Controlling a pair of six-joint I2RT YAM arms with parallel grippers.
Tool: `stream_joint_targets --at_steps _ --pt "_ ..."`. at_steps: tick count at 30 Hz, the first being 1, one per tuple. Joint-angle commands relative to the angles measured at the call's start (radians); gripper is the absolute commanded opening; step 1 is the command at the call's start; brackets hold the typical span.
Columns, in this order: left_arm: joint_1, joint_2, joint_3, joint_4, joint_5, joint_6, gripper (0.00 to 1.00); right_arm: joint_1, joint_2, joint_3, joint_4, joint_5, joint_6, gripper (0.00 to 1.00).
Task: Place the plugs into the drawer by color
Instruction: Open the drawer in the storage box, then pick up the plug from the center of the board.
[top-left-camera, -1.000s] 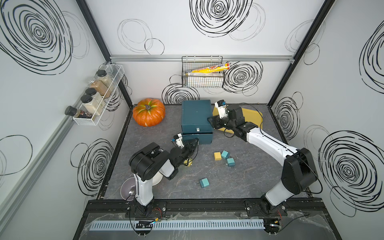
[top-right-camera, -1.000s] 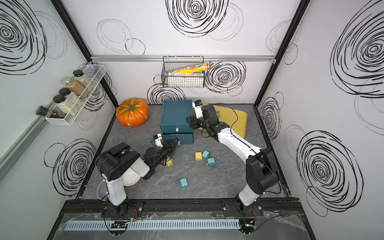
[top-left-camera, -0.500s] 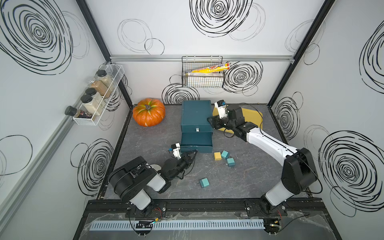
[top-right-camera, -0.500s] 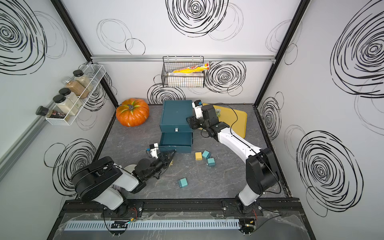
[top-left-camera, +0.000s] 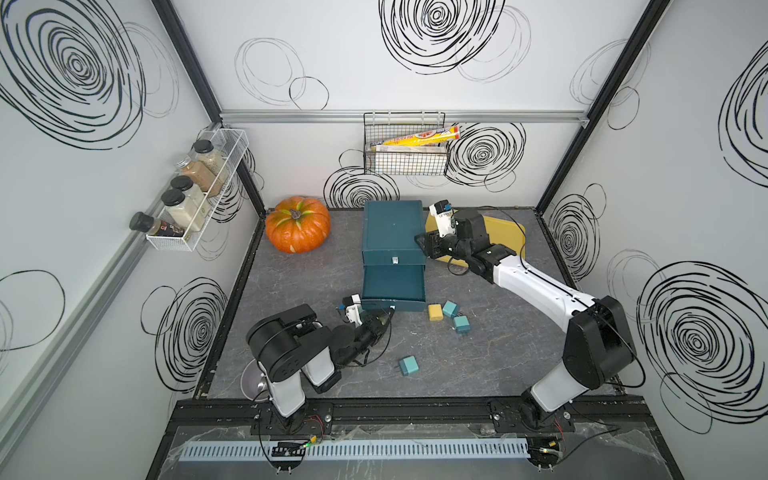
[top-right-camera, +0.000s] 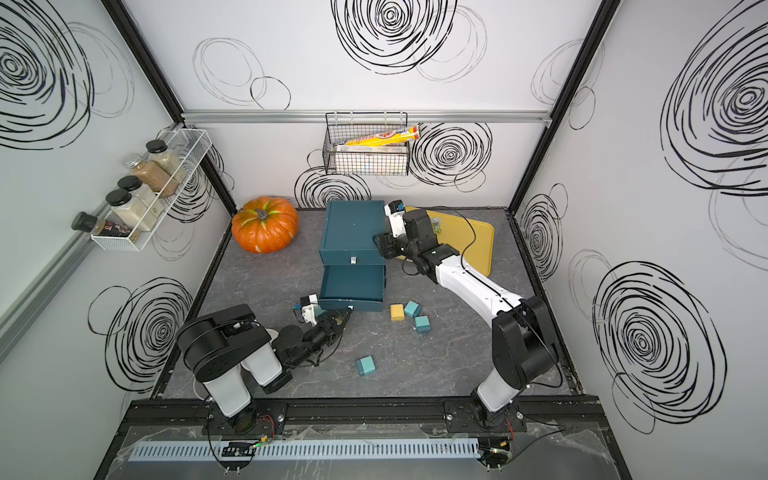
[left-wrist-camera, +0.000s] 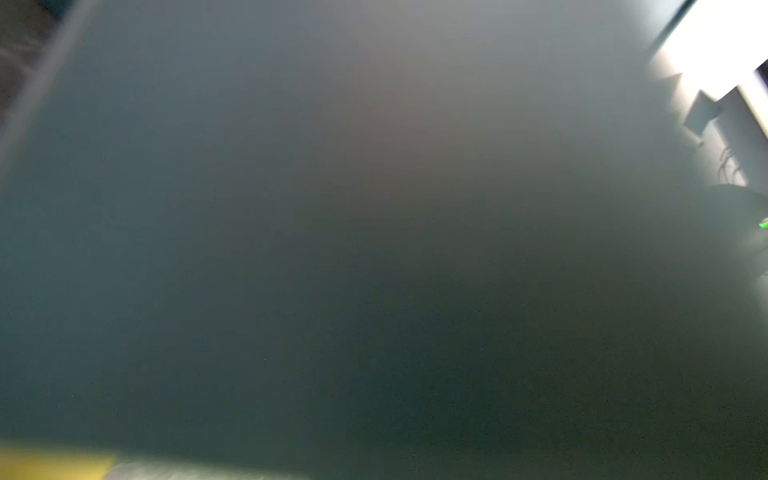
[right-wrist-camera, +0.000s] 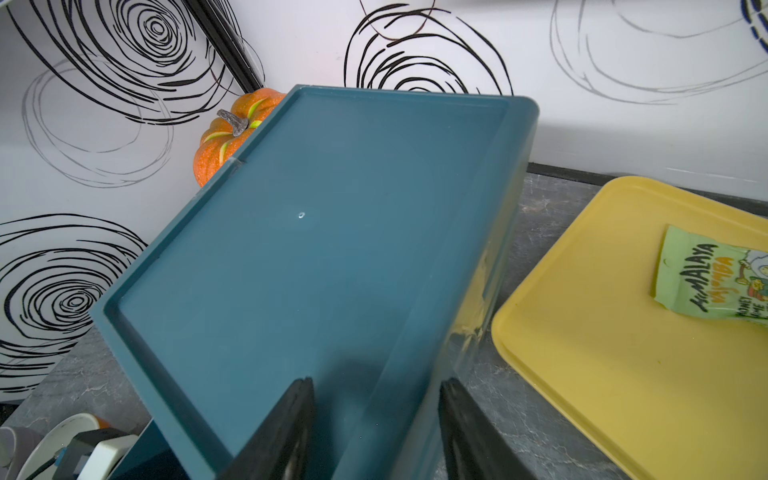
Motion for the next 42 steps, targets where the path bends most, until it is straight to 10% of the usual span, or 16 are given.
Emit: stream_joint_targets --at_steps 1,13,28,35,42 --pt "-0.011 0.067 -0.019 0.214 0.037 -0.009 0.32 -0.002 0.011 -0.035 -0.106 0.028 -0.017 0.53" --pt "-0.016 -0.086 -0.039 0.072 0.010 0.049 0.62 -0.002 -0.021 -0.044 -0.102 0.024 -0.017 0.54" --pt "-0.133 -0.620 -0.092 -0.575 -0.077 0.177 0.74 -0.002 -0.187 -0.128 -0.094 0.060 -0.005 0.66" --pt "-0.133 -1.048 0.031 -1.192 -0.188 0.350 0.74 -0.002 -0.321 -0.343 -0.143 0.158 0.052 0.65" --pt "0.084 -1.187 0.115 -1.485 -0.027 0.506 0.79 0.010 -0.334 -0.561 -0.075 -0.015 0.094 0.60"
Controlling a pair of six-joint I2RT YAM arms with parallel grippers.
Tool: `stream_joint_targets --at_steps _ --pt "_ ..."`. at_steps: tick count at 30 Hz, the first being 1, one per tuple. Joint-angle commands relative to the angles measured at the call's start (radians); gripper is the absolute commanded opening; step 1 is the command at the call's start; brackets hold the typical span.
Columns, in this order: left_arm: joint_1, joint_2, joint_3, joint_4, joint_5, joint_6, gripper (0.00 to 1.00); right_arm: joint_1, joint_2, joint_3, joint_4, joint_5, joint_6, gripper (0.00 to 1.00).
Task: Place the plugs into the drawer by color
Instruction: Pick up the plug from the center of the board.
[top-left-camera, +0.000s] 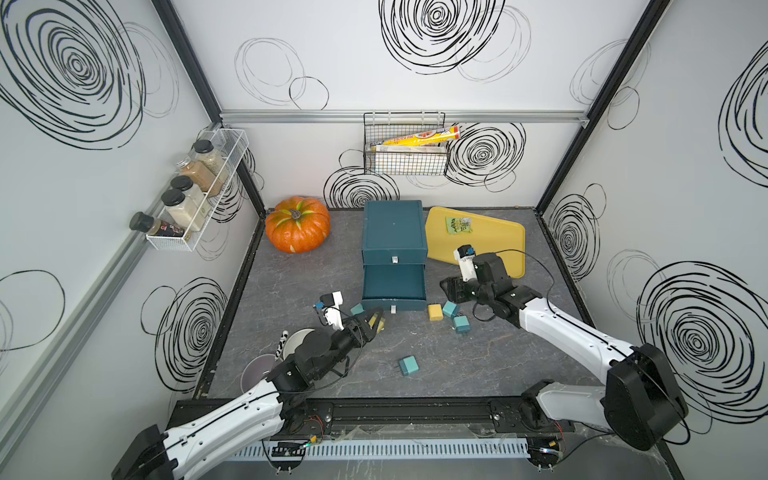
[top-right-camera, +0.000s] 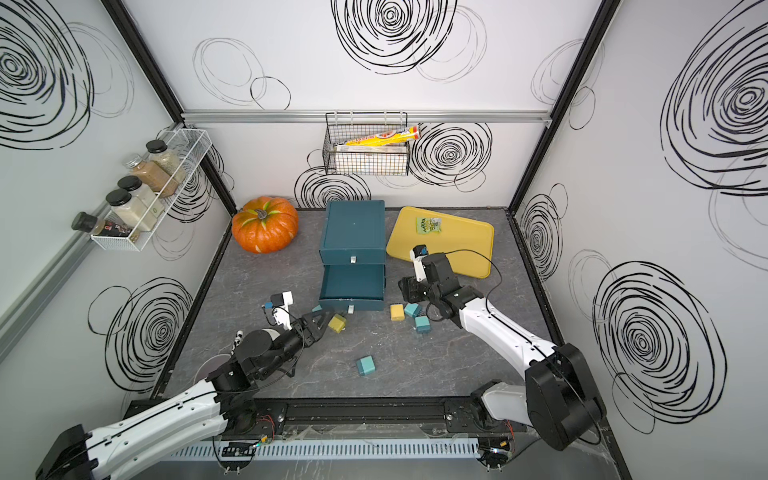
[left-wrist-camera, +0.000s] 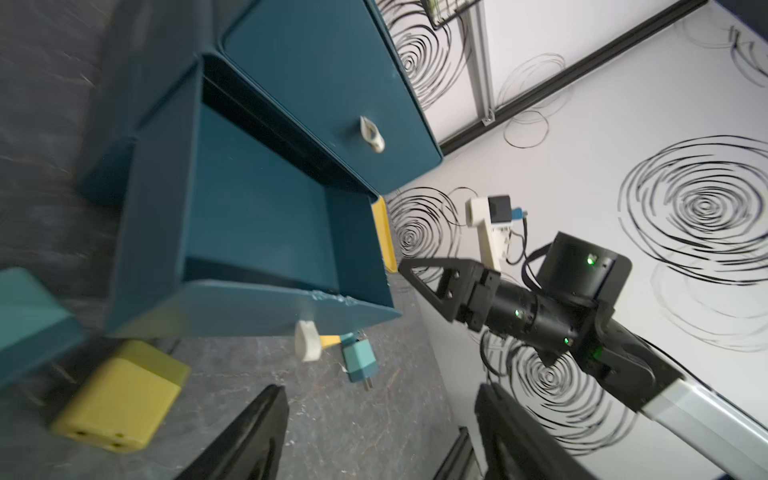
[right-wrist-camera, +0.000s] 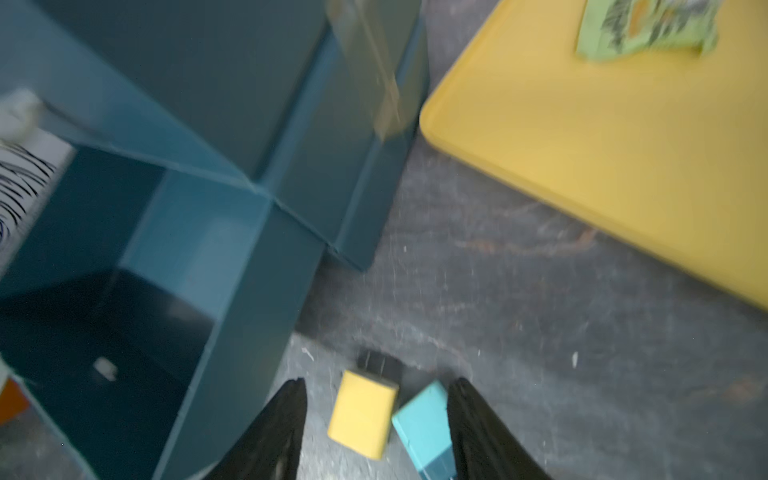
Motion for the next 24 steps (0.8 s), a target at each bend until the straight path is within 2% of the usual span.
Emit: stream_joint_targets --at_steps 1,4,6,10,15,24 --pt "0.111 0.013 0.075 -0.224 0.106 0.147 0.79 0.012 0.008 -0.081 0.048 -0.106 0.030 0.61" --pt "0.218 0.040 0.104 -0.208 0.228 0.216 0.79 0.046 0.069 -0.086 0.059 -0.112 0.024 0.66" --pt "0.244 0.045 0.093 -0.168 0.258 0.252 0.79 0.068 0.102 -0.078 0.056 -0.079 0.022 0.67" --pt "0.251 0.019 0.060 -0.147 0.254 0.271 0.79 0.103 0.132 -0.058 0.054 -0.013 0.019 0.69" --pt "0.252 -0.016 0.071 -0.191 0.243 0.298 0.80 0.113 0.206 -0.036 0.058 -0.006 0.019 0.68" --pt "0.251 -0.005 0.068 -0.197 0.259 0.297 0.81 0.145 0.307 0.012 0.037 0.078 0.021 0.65"
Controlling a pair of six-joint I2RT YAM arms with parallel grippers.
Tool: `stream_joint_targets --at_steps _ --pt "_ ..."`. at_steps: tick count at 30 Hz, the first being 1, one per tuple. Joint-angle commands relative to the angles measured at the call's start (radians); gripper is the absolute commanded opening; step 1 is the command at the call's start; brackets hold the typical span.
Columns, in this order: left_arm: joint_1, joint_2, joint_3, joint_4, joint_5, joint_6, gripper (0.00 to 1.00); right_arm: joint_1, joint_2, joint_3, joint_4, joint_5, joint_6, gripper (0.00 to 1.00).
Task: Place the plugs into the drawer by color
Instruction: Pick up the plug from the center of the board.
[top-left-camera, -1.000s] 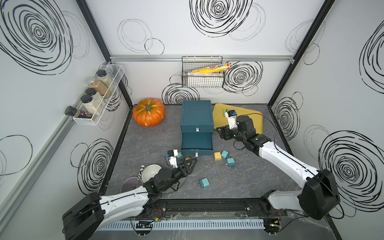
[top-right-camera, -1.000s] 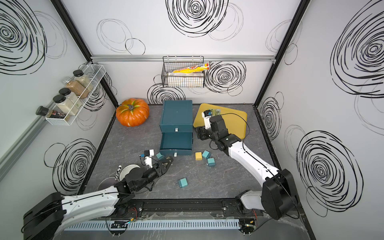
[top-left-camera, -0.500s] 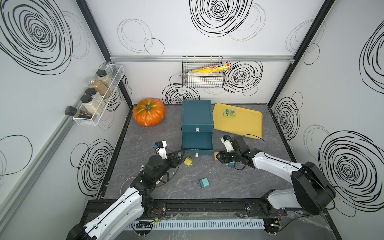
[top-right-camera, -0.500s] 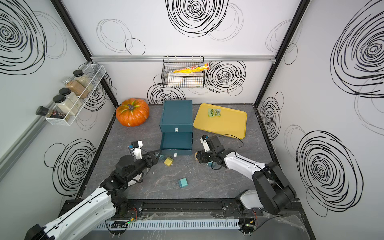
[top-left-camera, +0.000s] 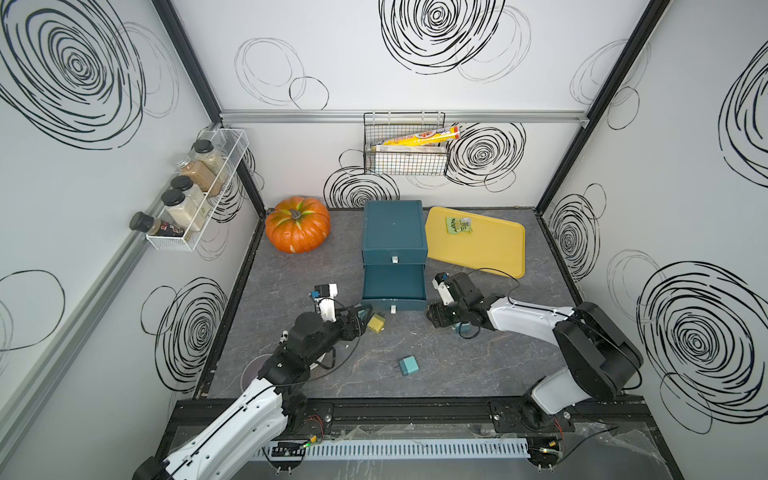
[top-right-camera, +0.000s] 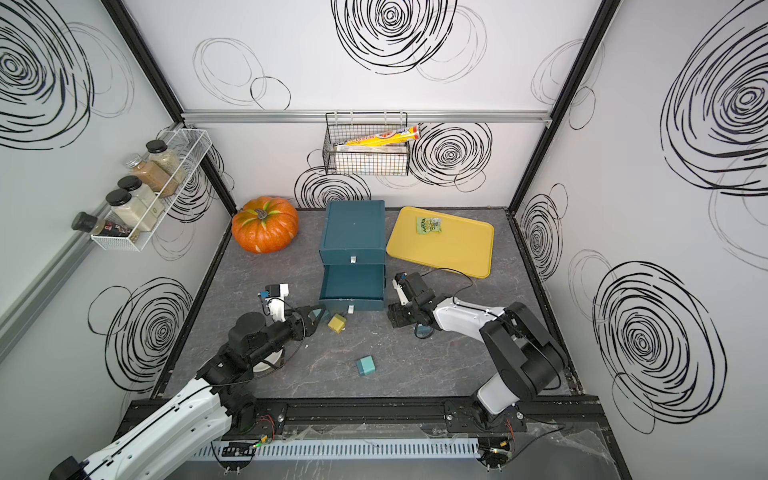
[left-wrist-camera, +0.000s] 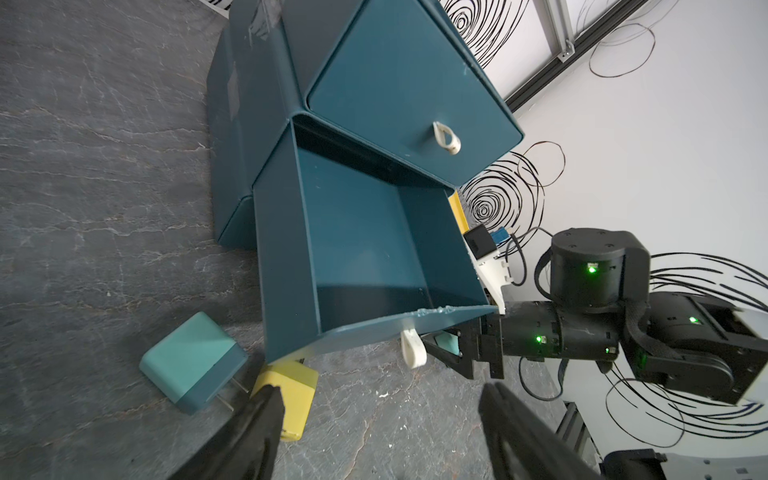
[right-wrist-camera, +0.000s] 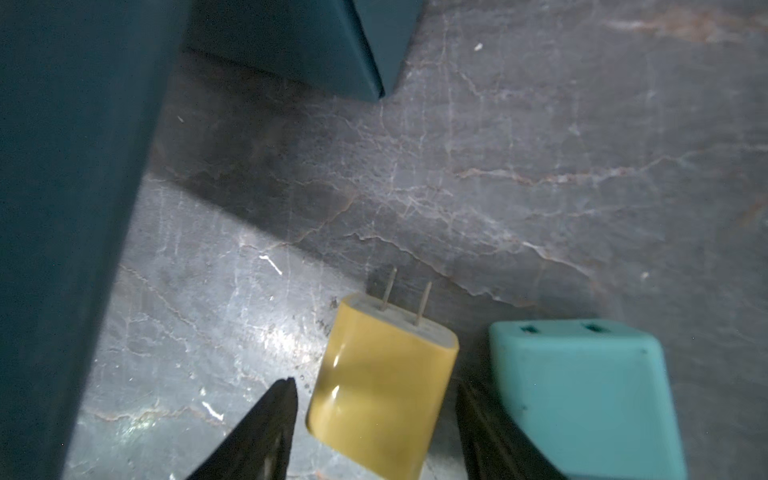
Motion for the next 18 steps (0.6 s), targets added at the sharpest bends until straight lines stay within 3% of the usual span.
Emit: stream_joint_targets --at_steps 1,6,12,15,18 --pt "0.007 -0.002 0.001 0.012 0.017 0.021 0.82 0.014 0.035 0.035 -0.016 0.066 0.005 0.65" --pt "0.007 -0.027 -0.002 -0.001 0.009 0.023 0.82 0.023 0.092 0.068 -0.040 0.131 0.015 0.59" --pt "0.009 -0.035 0.001 -0.003 -0.001 0.023 0.83 0.023 0.085 0.058 -0.051 0.138 0.021 0.34" --pt "0.011 -0.024 0.014 0.004 0.000 0.025 0.83 0.023 -0.012 0.034 -0.051 0.143 0.008 0.27" --pt "0.019 -0.009 0.037 0.009 0.011 0.022 0.83 0.014 -0.212 -0.027 -0.008 0.122 0.002 0.24"
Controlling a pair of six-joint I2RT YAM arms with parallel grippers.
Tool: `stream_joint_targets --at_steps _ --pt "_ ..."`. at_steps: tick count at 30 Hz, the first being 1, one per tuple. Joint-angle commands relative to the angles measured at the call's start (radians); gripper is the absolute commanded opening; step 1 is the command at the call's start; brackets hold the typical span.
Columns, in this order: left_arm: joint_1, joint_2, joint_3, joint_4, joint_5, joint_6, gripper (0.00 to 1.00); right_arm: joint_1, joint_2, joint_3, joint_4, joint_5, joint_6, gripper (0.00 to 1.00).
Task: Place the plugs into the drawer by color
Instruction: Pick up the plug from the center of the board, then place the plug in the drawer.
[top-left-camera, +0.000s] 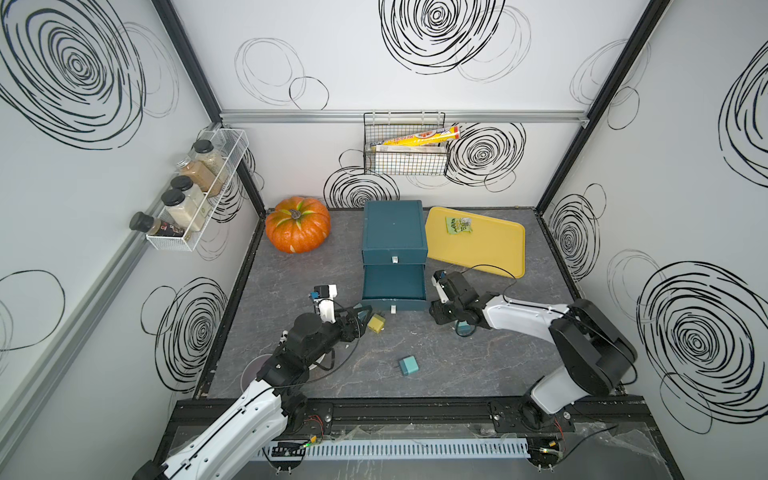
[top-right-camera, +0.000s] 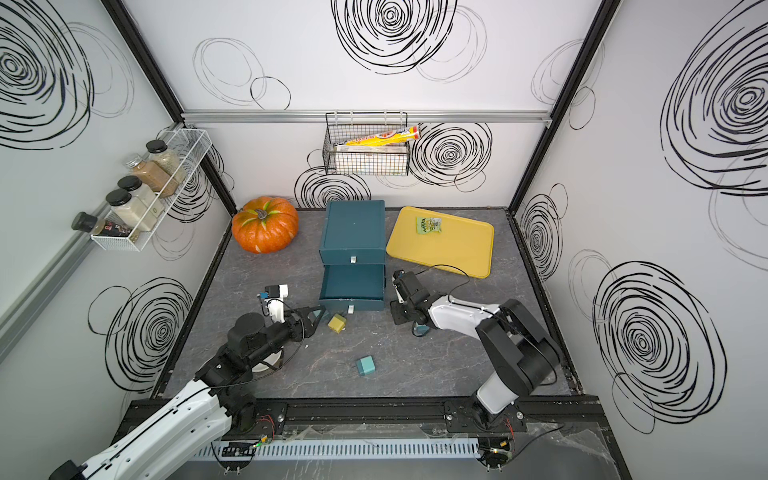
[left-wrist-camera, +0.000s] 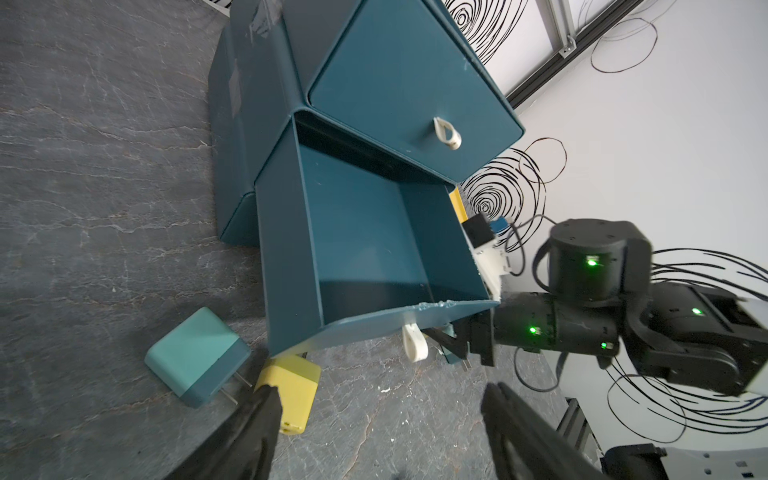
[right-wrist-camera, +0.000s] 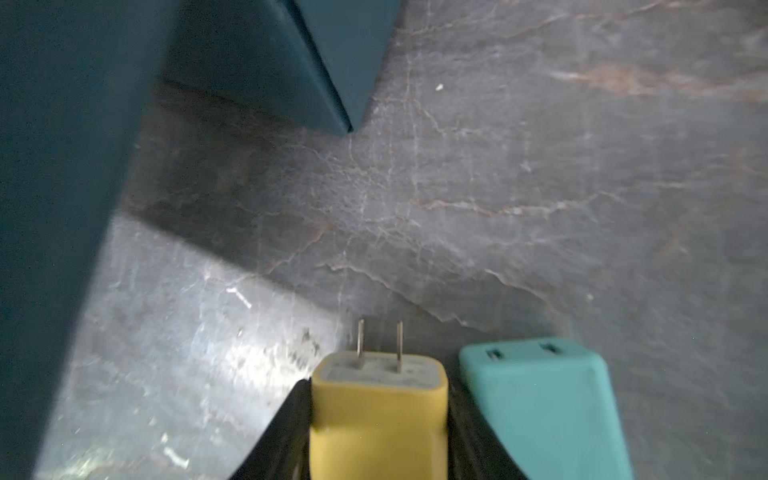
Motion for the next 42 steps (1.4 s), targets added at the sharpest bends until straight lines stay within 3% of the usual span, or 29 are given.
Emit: stream_joint_targets --at_steps 1,3,7,13,18,23,28,30,32,34,35,36,38,39,42 --pt "0.017 0.012 0.042 0.042 0.023 0.011 0.83 -0.012 -0.222 -0.048 0.034 -0.039 -0.018 0.23" --pt "0.021 0.015 0.046 0.065 0.056 -0.001 0.83 -0.042 -0.344 -0.090 0.087 -0.123 -0.011 0.21" --pt "0.024 0.021 0.064 0.099 0.135 -0.009 0.82 -0.126 -0.483 -0.126 0.170 -0.424 0.001 0.24" --pt "0.025 0.018 0.124 0.088 0.201 0.045 0.82 -0.129 -0.429 -0.073 0.325 -0.904 0.057 0.24" --pt "0.035 0.006 0.106 0.111 0.235 0.065 0.82 -0.130 -0.338 -0.114 0.786 -1.253 0.357 0.23" --pt "0.043 0.008 0.084 0.139 0.256 0.058 0.82 -0.130 -0.279 -0.153 1.231 -1.343 0.695 0.23" --pt "0.044 0.012 0.070 0.159 0.268 0.047 0.82 -0.130 -0.153 -0.157 1.840 -1.376 1.166 0.22" --pt "0.044 0.006 0.068 0.147 0.260 0.050 0.82 -0.136 -0.082 -0.136 1.936 -1.367 1.264 0.16" --pt "0.043 0.001 0.070 0.116 0.234 0.061 0.83 -0.139 -0.049 -0.130 1.859 -1.353 1.232 0.13" --pt "0.043 -0.003 0.074 0.086 0.209 0.074 0.83 -0.138 -0.073 -0.115 1.530 -1.311 0.982 0.13" --pt "0.044 -0.005 0.073 0.082 0.203 0.078 0.83 -0.139 -0.108 -0.094 1.276 -1.276 0.800 0.13" --pt "0.044 -0.005 0.072 0.080 0.199 0.079 0.83 -0.137 -0.156 -0.034 0.861 -1.187 0.515 0.13" --pt "0.043 0.003 0.069 0.080 0.198 0.079 0.83 -0.109 -0.209 0.140 0.242 -0.843 0.094 0.13" --pt "0.044 0.008 0.070 0.082 0.201 0.078 0.83 -0.101 -0.216 0.184 0.123 -0.698 0.042 0.13" --pt "0.046 0.024 0.071 0.089 0.208 0.073 0.83 -0.101 -0.220 0.217 0.012 -0.445 0.027 0.14"
